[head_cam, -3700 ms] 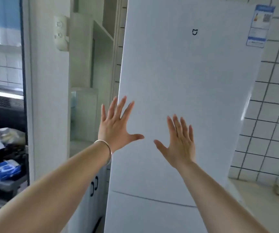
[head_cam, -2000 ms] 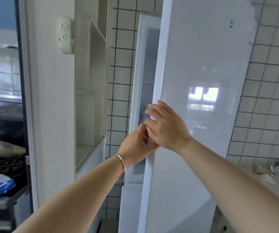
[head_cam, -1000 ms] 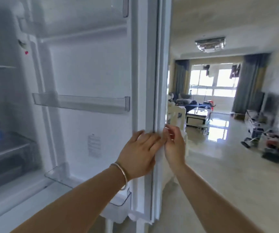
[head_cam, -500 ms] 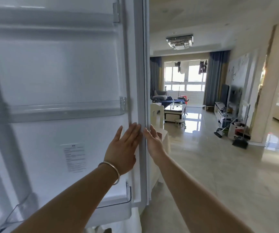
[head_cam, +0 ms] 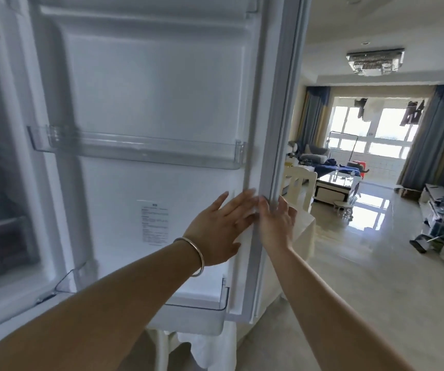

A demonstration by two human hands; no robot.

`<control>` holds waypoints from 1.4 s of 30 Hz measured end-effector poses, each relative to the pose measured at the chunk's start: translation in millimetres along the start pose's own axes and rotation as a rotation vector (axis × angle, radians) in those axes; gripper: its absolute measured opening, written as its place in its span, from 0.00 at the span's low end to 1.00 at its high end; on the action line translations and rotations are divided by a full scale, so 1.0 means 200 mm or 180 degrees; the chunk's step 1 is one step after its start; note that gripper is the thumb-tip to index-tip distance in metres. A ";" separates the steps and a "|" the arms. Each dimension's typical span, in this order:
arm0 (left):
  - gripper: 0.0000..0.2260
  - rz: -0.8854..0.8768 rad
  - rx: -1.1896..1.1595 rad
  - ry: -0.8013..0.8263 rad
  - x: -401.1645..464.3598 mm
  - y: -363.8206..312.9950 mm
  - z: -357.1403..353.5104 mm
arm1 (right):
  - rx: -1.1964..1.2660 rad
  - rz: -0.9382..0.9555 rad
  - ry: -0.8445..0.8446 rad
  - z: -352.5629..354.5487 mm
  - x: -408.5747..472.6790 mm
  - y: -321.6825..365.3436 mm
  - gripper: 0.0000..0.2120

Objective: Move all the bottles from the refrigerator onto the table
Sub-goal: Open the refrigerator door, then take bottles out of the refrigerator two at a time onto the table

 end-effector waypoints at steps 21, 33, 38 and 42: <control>0.13 0.4080 -0.0505 -0.0418 -2.09 1.61 0.21 | 0.1354 0.2118 0.2064 -1.78 -1.53 1.07 0.13; 0.26 0.5414 -0.1513 -0.1760 -2.55 2.27 -0.10 | 0.0883 0.0795 0.3034 -2.68 -1.77 1.10 0.23; 0.32 0.5536 -0.1306 -0.2391 -2.53 2.39 -0.18 | 0.1370 0.0825 0.3239 -2.91 -1.75 1.22 0.27; 0.37 0.5453 -0.1326 -0.2627 -2.54 2.48 -0.26 | 0.1837 0.1059 0.3366 -3.07 -1.74 1.26 0.25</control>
Point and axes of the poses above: each hand's wrist, its own x-axis towards the middle knuckle, its own z-axis out of the back of the hand, y = z × x, the point moved 4 cm from there along x, towards the middle knuckle, and after that the axes turned 7 degrees about z, right-handed, at the moved point
